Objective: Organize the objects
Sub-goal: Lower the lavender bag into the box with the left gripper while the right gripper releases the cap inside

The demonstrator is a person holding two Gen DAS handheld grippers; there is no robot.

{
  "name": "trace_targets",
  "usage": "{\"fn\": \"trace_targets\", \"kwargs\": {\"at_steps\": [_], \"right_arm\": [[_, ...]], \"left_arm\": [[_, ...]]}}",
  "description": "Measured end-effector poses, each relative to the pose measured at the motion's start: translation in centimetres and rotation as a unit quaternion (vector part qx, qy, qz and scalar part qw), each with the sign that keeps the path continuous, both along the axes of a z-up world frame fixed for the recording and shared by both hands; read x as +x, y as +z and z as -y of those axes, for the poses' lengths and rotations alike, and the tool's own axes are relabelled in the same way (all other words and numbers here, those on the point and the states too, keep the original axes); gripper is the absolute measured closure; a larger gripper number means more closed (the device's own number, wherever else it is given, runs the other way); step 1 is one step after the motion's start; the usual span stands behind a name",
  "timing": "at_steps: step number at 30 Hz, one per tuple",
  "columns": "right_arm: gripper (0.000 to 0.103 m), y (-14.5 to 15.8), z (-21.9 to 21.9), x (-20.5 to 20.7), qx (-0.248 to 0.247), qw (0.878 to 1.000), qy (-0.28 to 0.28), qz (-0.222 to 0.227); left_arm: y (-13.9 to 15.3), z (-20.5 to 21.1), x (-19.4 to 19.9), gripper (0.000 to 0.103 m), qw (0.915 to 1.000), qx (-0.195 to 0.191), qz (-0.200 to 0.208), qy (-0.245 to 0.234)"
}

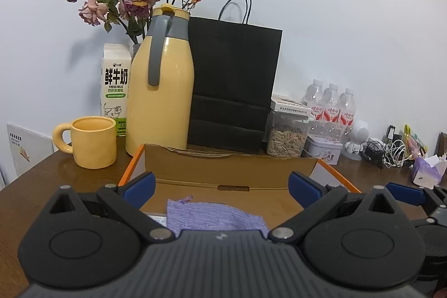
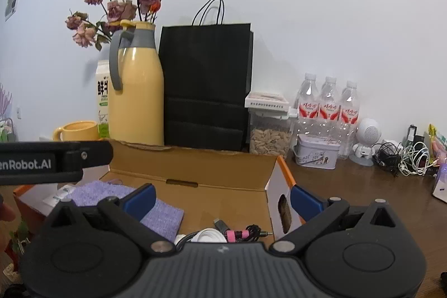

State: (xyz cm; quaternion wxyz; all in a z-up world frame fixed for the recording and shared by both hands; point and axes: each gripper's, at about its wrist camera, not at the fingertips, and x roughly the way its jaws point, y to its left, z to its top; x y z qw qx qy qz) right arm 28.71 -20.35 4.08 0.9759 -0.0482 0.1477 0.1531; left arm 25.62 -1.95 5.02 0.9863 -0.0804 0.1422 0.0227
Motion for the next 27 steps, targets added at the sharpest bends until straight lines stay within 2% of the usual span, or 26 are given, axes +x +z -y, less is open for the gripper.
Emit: {"fn": "trace_targets", "kwargs": {"at_steps": [6, 12, 19, 27], "right_arm": [[0.0, 0.7, 0.8, -1.4, 0.01, 1.0, 0.0, 0.023], [0.0, 0.8, 1.6, -2.8, 0.014, 0.999, 0.001, 0.032], [0.0, 0.3, 2.5, -5.2, 0.016, 0.999, -0.004, 0.027], [0.0, 0.7, 3.5, -8.3, 0.017, 1.0, 0.009, 0.017]], "left_arm": [[0.4, -0.6, -1.1, 0.0, 0.9999, -0.007, 0.012, 0.002], [0.2, -0.9, -2.5, 0.0, 0.9998, 0.004, 0.02, 0.001], [-0.5, -1.0, -4.1, 0.0, 0.9997, 0.019, 0.015, 0.005], [0.1, -1.7, -7.1, 0.0, 0.9996, 0.029, 0.002, 0.005]]}}
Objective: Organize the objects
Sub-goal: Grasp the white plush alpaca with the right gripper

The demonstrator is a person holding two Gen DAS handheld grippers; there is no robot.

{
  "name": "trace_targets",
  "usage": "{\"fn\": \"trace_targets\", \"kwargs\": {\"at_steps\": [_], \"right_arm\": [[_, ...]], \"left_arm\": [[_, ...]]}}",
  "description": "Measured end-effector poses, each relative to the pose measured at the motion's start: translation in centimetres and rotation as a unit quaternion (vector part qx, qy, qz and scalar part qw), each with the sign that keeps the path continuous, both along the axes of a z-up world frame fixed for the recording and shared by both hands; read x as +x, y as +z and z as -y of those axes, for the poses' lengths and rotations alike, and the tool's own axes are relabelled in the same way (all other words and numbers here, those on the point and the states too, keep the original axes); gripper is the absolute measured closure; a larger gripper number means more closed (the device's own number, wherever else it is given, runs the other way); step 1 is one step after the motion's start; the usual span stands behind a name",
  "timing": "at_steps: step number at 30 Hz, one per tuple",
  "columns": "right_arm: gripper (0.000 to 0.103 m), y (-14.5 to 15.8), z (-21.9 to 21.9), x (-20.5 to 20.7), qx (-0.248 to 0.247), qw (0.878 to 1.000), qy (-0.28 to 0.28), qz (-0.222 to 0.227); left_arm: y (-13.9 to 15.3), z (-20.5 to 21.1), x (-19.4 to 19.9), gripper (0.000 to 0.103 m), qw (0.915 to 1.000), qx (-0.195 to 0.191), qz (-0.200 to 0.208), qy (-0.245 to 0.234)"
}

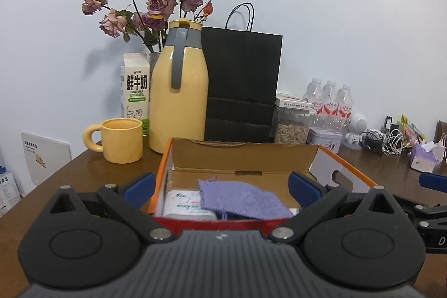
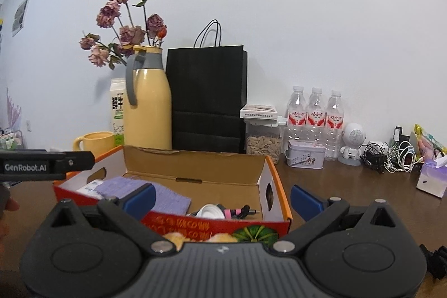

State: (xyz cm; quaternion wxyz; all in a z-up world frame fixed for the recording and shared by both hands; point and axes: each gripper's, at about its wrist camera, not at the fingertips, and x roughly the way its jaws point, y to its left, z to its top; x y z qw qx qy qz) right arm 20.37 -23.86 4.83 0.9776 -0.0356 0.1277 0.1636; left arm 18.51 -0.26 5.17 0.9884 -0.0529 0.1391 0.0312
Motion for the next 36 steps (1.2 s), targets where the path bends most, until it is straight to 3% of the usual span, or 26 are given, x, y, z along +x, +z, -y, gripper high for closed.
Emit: {"fn": "trace_targets", "kwargs": {"at_steps": [14, 24, 30, 34, 36], "right_arm": [[0.0, -1.7, 1.0, -4.7, -0.038, 0.998, 0.021, -0.052], [0.001, -2.9, -0.2, -4.9, -0.03, 0.996, 0.031, -0.084], [0.019, -2.8, -1.8, -2.1, -0.007, 0.992, 0.02, -0.125], [0.038, -3.9, -2.7, -0.3, 0.002, 0.986, 0.017, -0.167], [0.042, -4.5, -3.0, 0.0, 0.006, 0.984, 0.017, -0.178]], "left_arm": [[-0.7, -1.7, -4.4, 0.0, 0.9987, 0.006, -0.05, 0.007], [-2.1, -2.7, -6.9, 0.0, 0.9967, 0.006, -0.08, 0.014], [-2.1, -3.5, -7.6, 0.0, 0.9962, -0.003, -0.084, 0.023], [-2.4, -3.9, -7.8, 0.0, 0.9959, -0.007, -0.088, 0.023], [-2.5, -4.0, -7.8, 0.0, 0.9957, -0.01, -0.089, 0.021]]}}
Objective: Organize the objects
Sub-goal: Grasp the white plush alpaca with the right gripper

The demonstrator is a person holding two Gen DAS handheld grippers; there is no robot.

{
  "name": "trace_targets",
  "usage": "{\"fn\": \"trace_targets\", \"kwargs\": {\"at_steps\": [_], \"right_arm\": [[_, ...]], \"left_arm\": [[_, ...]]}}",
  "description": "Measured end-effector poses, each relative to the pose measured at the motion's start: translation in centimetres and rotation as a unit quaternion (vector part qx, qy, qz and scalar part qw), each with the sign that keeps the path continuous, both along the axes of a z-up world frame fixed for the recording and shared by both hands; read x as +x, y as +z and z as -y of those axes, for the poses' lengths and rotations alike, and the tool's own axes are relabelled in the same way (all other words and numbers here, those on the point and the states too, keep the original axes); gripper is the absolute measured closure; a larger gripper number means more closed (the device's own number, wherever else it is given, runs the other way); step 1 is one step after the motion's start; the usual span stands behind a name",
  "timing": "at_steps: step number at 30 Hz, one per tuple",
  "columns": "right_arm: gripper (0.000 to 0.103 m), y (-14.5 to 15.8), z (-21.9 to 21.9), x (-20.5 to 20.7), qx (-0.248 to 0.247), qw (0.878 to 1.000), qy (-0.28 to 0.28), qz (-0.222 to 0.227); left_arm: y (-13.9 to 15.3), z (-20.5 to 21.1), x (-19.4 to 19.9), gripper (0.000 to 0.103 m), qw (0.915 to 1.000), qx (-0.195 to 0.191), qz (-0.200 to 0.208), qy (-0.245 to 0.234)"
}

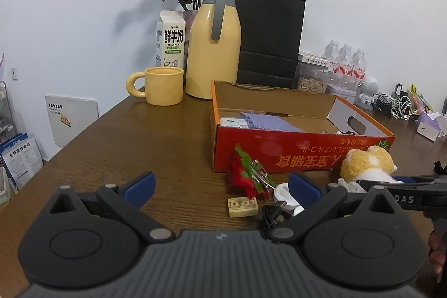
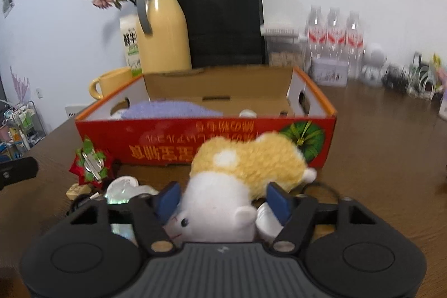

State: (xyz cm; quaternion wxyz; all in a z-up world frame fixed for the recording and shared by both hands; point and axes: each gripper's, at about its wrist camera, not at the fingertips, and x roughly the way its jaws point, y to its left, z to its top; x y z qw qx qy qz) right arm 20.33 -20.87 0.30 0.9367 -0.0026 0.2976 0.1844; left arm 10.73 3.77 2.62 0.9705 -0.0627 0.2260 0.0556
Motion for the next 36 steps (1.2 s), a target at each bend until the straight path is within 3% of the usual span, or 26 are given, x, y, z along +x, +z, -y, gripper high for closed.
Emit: {"fn": "trace_targets", "kwargs": {"at_steps": [2, 10, 21, 36], "right_arm": [[0.048, -0.4, 0.0, 0.0, 0.004, 1.0, 0.0, -0.002], [0.056, -0.8, 0.2, -1.1, 0.013, 1.0, 0.005, 0.026], [0.056, 0.1, 2.6, -3.3, 0.028, 0.994, -0.006, 0.102], [0.056, 0.0, 6.7, -3.3, 0.033, 0.992, -0.03, 0.114]], "left_arm": [[-0.2, -0.1, 0.1, 0.0, 1.0, -0.002, -0.002, -0.002], [-0.5, 0.5, 0.5, 0.0, 0.9999, -0.005, -0.006, -0.009], [0.1, 3.3, 0.8, 0.0, 0.9993, 0.003, -0.006, -0.038], [-1.7, 10.8, 3.2, 0.0, 0.9931, 0.032, -0.031, -0.109]]}}
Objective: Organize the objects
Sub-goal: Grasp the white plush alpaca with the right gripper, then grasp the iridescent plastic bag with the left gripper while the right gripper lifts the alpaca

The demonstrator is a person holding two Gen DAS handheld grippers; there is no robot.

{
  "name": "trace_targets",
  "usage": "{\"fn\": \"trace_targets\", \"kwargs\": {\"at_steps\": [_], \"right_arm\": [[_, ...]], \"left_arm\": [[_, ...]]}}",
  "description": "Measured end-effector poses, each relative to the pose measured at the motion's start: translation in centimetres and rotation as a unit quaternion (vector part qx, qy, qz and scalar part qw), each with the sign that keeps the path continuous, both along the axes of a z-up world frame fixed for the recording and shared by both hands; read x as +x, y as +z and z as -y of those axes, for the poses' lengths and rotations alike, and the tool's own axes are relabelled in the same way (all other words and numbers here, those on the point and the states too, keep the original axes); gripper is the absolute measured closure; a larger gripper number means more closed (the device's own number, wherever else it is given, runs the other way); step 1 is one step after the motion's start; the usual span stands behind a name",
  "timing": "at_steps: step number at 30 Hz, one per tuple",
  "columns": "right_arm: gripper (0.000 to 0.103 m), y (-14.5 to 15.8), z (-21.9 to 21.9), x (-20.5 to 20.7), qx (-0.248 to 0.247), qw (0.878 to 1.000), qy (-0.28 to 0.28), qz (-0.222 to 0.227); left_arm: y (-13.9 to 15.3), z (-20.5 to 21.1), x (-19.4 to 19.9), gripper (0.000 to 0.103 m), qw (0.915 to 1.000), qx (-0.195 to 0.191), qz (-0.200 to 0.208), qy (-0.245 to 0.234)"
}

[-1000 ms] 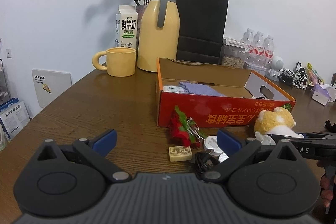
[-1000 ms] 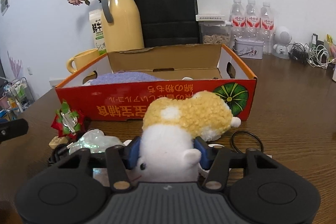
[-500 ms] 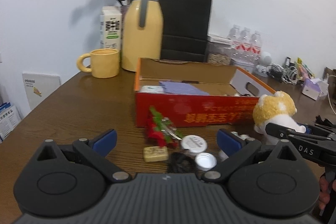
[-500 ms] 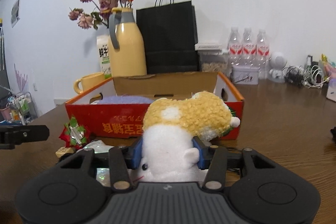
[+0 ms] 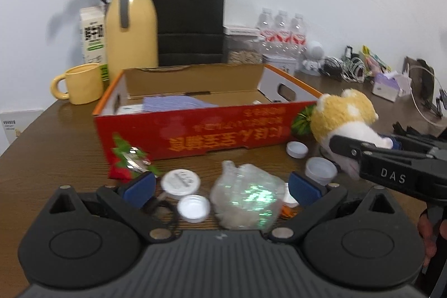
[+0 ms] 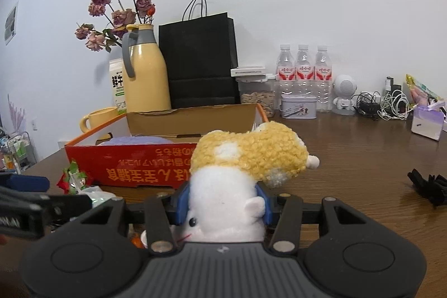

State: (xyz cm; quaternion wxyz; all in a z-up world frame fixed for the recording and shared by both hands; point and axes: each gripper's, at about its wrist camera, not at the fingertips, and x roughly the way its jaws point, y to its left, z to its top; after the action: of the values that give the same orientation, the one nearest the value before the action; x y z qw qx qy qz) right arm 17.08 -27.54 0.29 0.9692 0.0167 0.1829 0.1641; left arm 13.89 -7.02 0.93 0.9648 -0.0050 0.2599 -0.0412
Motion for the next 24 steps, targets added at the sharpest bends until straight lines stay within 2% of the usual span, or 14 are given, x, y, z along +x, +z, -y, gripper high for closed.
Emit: {"fn": "trace_targets", "kwargs": {"at_steps": [8, 13, 15, 19, 20, 24], "right_arm": [[0.056, 0.0, 0.2, -0.3, -0.001, 1.0, 0.008, 0.007], [0.056, -0.1, 0.2, -0.3, 0.0, 1.0, 0.011, 0.007], [0.056, -0.1, 0.2, -0.4, 0.0, 1.0, 0.012, 0.007], [0.056, -0.1, 0.2, -0.4, 0.0, 1.0, 0.012, 0.008], [0.056, -0.1, 0.2, -0.4, 0.0, 1.0, 0.012, 0.007], [0.056, -0.1, 0.3, -0.4, 0.0, 1.0, 0.014, 0.006]], "left_arm": [[-1.6, 1.1, 1.6, 0.0, 0.9997, 0.007, -0.019, 0.014], [-1.7, 0.9, 1.5, 0.001, 0.9998, -0.004, -0.018, 0.007], [-1.7, 0.9, 1.5, 0.014, 0.9998, -0.006, -0.019, 0.002], [-1.9, 0.8, 1.4, 0.05, 0.9995, -0.012, -0.03, -0.003], [-1.9, 0.9, 1.3, 0.053, 0.9995, -0.012, -0.029, -0.004], [-1.5, 0.7, 0.6, 0.056, 0.9997, -0.02, -0.017, -0.006]]}}
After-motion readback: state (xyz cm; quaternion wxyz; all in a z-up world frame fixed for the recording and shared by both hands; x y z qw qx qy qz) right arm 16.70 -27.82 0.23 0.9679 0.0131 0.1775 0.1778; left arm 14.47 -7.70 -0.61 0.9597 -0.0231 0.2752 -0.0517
